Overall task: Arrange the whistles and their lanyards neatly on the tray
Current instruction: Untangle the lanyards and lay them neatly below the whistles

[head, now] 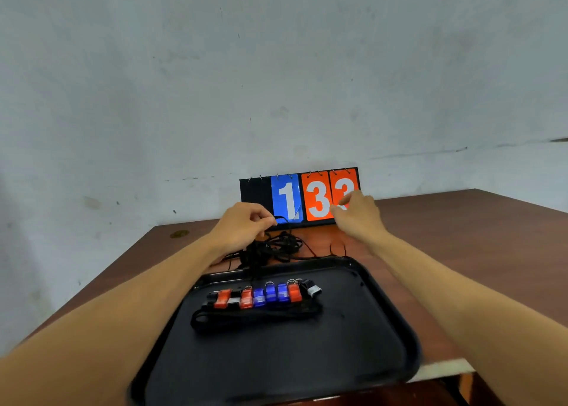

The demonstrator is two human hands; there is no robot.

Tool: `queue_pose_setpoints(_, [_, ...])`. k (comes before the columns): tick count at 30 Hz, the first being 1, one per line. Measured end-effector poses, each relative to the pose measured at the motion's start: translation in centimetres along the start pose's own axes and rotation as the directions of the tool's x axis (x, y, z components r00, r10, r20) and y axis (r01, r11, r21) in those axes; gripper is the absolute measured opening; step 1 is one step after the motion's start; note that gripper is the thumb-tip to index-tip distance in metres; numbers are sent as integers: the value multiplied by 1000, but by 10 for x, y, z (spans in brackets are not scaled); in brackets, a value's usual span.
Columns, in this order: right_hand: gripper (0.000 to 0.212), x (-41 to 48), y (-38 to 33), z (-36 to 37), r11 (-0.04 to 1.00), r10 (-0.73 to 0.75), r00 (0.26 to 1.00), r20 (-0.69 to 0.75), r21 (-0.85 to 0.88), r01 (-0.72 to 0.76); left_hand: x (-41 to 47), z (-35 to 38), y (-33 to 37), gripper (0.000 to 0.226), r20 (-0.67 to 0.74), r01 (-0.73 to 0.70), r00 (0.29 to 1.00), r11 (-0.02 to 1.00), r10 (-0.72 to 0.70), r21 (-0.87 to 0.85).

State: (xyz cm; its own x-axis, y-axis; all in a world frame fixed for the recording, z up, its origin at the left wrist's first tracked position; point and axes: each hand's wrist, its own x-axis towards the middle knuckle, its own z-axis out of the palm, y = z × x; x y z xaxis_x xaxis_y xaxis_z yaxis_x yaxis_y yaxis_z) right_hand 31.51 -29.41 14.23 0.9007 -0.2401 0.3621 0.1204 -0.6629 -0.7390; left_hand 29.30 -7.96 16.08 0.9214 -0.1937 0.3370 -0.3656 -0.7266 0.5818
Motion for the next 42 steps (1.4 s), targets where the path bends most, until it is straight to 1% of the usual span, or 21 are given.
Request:
queue_pose_setpoints(1, [29,-4,-5,1,996,-90,996,21,10,90,0,-1,3,16,-5,-8,1000,1000,8,7])
queue_pose_setpoints(2, [34,-10,-13,2,985,-162,983,88,73,156,1,-3,6,17,-10,-18,1000,1000,18,9])
queue_pose_setpoints(4, [43,-24,-30,5,963,-235,926,296,203,180,0,-6,11,18,-25,-29,999,1000,29,3])
queue_pose_setpoints(5, [44,-29,-36,8,959,-255,895,366,214,186,0,-7,13,17,-36,-35,999,999,35,-6])
queue_pose_setpoints(6, [43,-32,-38,10,956,-273,878,393,212,202,0,-8,15,17,-44,-37,998,999,37,-13])
queue_pose_setpoints(8, [33,-35,-39,15,947,-298,875,382,231,222,-4,-9,16,17,-52,-38,998,999,37,-32])
queue_pose_setpoints(10, [26,-36,-36,17,940,-289,879,380,284,187,-7,-10,15,16,-76,-35,997,996,29,-78])
queue_pose_setpoints(12, [25,-39,-33,14,924,-284,882,375,352,148,-11,-9,13,15,-58,-26,998,997,21,-76])
queue_pose_setpoints(15, [29,-38,-32,3,868,-219,929,299,495,46,-14,-7,4,15,17,-14,1000,999,14,29])
queue_pose_setpoints(18, [30,-29,-26,-13,773,-57,993,105,634,-23,-15,-4,-6,15,10,-12,1000,996,11,89])
queue_pose_setpoints(21, [27,-23,-15,-24,667,117,991,-70,745,-26,-12,5,-12,11,-2,23,1000,990,-23,136])
queue_pose_setpoints(23, [25,-20,-6,-25,677,171,974,-152,736,-4,-4,12,-14,10,-38,44,998,993,-40,112])
queue_pose_setpoints(25, [25,-16,2,-24,679,215,951,-222,734,18,4,16,-15,25,-53,61,997,995,-56,84])
queue_pose_setpoints(27, [26,-16,6,-27,649,250,934,-256,760,35,8,20,-19,47,-23,136,990,990,-137,-22])
queue_pose_setpoints(29, [25,-18,10,-28,652,228,928,-294,754,78,5,24,-27,63,31,222,975,970,-220,-102])
queue_pose_setpoints(30, [24,-18,11,-29,666,201,927,-316,738,107,3,25,-31,67,43,246,969,966,-244,-78])
queue_pose_setpoints(33, [23,-20,9,-32,668,150,926,-348,726,165,-9,26,-35,59,32,271,962,961,-273,45])
queue_pose_setpoints(36, [23,-22,-1,-40,603,202,889,-411,767,218,-18,26,-30,57,77,269,959,962,-271,35])
queue_pose_setpoints(38, [23,-25,-11,-47,626,129,883,-451,728,280,-17,26,-23,64,126,243,962,970,-243,14])
queue_pose_setpoints(40, [21,-31,-23,-52,662,-8,911,-413,681,315,-19,26,-6,70,176,189,969,979,-174,-72])
queue_pose_setpoints(42, [19,-38,-37,-54,659,-86,944,-318,693,293,-22,27,18,79,233,155,968,957,-97,-246])
